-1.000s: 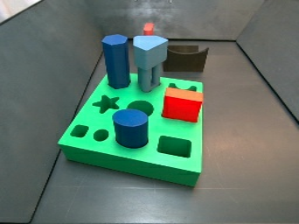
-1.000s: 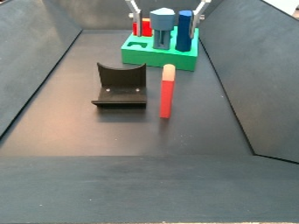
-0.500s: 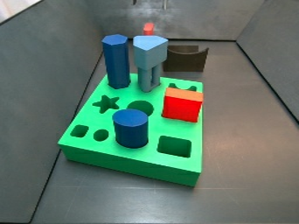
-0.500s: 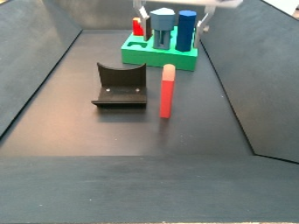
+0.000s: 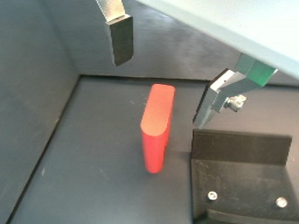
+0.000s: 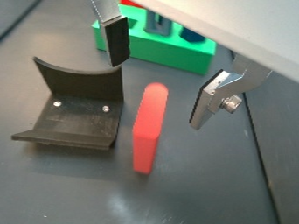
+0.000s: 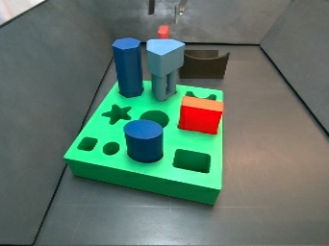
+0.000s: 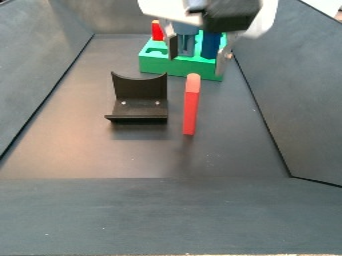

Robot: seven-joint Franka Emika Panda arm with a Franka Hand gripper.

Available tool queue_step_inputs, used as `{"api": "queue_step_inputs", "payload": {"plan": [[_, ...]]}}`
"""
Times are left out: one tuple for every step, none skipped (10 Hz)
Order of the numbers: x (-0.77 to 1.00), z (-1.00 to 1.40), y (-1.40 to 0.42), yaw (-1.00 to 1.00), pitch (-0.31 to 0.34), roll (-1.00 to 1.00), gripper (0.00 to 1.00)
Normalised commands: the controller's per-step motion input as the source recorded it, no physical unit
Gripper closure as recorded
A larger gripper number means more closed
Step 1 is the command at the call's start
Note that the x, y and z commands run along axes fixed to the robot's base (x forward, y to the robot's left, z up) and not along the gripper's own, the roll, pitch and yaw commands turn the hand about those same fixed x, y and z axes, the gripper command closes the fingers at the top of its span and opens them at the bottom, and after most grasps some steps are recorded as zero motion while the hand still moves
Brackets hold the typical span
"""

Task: Pick up the square-circle object. Move up. Move to above the board. Insert the square-circle object.
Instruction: Pick up the square-circle object.

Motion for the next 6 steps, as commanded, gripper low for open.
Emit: {"api": "queue_step_inputs", "payload": {"plan": [[0.13,-0.22,0.19,-0.84,0.077,0.0,0.0],[0.04,-0.17,0.06,-0.95,0.036,0.0,0.0],[0.0,-0.12,0.0,-1.0,0.0,-0.02,0.0],[0.0,-0.11,0.0,-1.0,0.0,-0.04,0.0],[0.0,-0.1,0.0,-1.0,0.0,-0.04,0.0],[0.0,-0.1,0.0,-1.0,0.0,-0.04,0.0]]}}
